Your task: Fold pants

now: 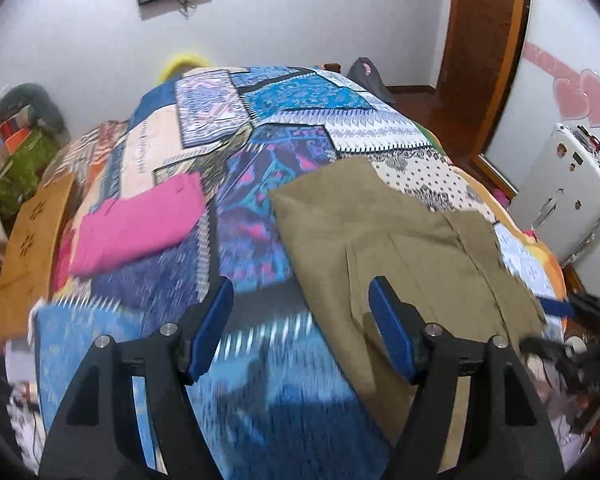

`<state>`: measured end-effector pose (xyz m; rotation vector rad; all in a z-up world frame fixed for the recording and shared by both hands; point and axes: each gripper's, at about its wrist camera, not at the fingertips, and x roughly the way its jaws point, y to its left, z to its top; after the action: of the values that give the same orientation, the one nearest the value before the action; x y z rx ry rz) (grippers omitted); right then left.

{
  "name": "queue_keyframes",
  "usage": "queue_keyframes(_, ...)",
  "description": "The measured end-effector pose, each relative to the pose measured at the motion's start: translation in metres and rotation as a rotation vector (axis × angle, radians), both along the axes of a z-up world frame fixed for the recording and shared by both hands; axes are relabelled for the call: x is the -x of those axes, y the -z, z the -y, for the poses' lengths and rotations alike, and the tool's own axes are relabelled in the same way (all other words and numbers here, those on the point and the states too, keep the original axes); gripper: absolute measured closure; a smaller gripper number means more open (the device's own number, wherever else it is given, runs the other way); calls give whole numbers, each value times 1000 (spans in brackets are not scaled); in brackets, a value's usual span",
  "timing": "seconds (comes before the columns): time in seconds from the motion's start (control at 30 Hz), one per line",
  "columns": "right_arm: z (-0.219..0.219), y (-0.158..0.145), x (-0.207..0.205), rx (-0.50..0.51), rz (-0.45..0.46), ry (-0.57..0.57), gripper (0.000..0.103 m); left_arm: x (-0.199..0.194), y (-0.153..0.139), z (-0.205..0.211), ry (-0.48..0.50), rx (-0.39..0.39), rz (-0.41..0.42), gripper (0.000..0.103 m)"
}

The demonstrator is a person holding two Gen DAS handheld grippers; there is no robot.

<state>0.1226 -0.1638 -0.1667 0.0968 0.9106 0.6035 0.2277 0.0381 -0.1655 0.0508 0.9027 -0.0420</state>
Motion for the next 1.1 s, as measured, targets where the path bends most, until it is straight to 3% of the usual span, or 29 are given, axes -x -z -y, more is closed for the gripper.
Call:
queue_keyframes(0.17,4,3,-13,25,-5,-8,45,-56,34,5,25,-80,-75,33)
queue_keyframes(0.23,5,5,-22,46,-4,-10,45,-66,60,11,46,-147,-123,33)
queue_keyframes(0.3,7,9,-32,67,-6,-17,45,-66,76,11,61,-155,-136,32)
queue_keyframes(0.5,10,24,-77,130,-23,-48,45,-70,81,-11,16,-47,-174,32)
queue_keyframes(0.8,-5,41,-154,212,-38,-96,45,-49,82,-30,-94,46,-151,32)
queue_keyframes(0.97,-25,49,-189,234,-32,-95,45,-44,80,-32,-130,45,-135,32)
queue_keyframes(1.1,-25,41,-194,213,-40,-54,45,-38,72,-44,-158,98,-135,46)
